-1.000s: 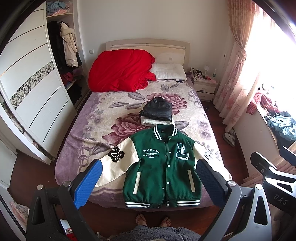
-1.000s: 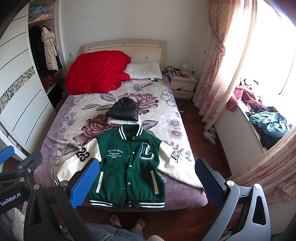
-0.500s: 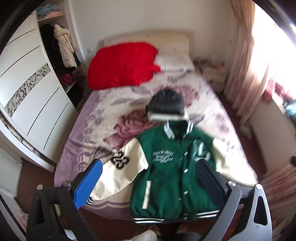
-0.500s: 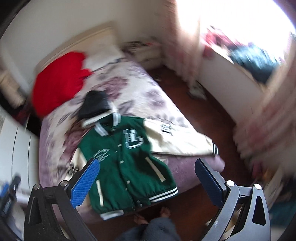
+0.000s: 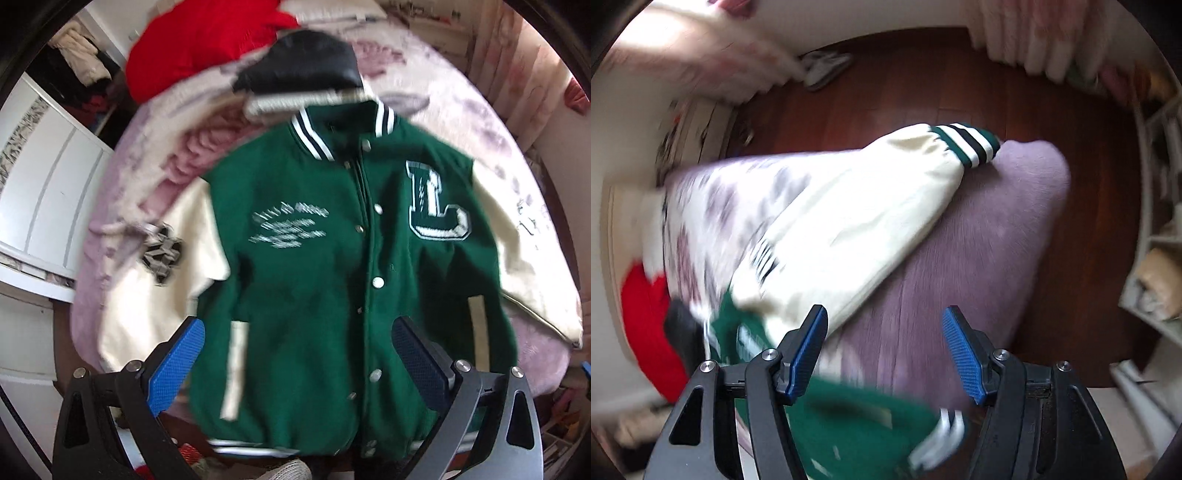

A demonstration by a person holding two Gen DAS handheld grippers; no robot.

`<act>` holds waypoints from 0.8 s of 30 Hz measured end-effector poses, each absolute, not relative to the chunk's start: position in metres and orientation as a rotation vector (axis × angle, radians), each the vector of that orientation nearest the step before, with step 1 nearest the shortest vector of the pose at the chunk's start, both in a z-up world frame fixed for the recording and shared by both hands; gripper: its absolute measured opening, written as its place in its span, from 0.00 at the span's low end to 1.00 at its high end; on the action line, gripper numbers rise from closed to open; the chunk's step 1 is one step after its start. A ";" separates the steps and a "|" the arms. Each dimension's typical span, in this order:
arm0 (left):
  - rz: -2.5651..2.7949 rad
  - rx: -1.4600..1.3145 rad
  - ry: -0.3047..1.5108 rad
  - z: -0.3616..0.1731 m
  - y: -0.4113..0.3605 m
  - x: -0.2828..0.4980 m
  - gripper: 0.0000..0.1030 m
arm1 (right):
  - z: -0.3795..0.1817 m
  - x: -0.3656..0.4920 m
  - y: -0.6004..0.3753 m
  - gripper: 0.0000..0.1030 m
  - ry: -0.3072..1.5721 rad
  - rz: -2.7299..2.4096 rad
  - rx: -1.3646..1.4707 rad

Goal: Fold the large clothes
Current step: 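Grasp the striped cuff of a cream sleeve with the right tool and lift it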

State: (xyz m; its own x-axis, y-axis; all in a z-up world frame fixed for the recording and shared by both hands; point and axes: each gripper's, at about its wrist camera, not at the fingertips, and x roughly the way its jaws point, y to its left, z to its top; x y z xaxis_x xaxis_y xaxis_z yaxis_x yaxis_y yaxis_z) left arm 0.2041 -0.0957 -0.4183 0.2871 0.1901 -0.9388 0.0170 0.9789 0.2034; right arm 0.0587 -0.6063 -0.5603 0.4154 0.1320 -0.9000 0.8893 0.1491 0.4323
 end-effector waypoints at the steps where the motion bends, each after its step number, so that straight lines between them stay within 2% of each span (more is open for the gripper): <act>1: 0.128 0.187 1.293 -0.439 -0.100 0.211 1.00 | -0.588 0.060 -0.619 0.65 0.997 -0.735 1.362; 5: 0.169 0.197 1.316 -0.492 -0.111 0.235 1.00 | -0.675 0.060 -0.657 0.65 0.867 -0.833 1.472; 9: 0.190 0.215 1.334 -0.522 -0.121 0.256 1.00 | -0.710 0.070 -0.676 0.65 0.758 -0.821 1.468; 10: 0.185 0.218 1.333 -0.526 -0.125 0.261 1.00 | -0.714 0.073 -0.678 0.57 0.724 -0.818 1.454; 11: 0.183 0.234 1.329 -0.529 -0.130 0.266 1.00 | -0.717 0.078 -0.681 0.42 0.711 -0.814 1.438; 12: 0.179 0.249 1.320 -0.530 -0.136 0.271 1.00 | -0.721 0.085 -0.687 0.11 0.724 -0.807 1.425; 14: 0.153 0.259 1.317 -0.533 -0.148 0.279 1.00 | -0.722 0.097 -0.703 0.09 0.721 -0.795 1.395; 24: 0.003 0.244 1.265 -0.552 -0.253 0.341 1.00 | -0.621 0.223 -0.781 0.06 0.704 -0.610 1.111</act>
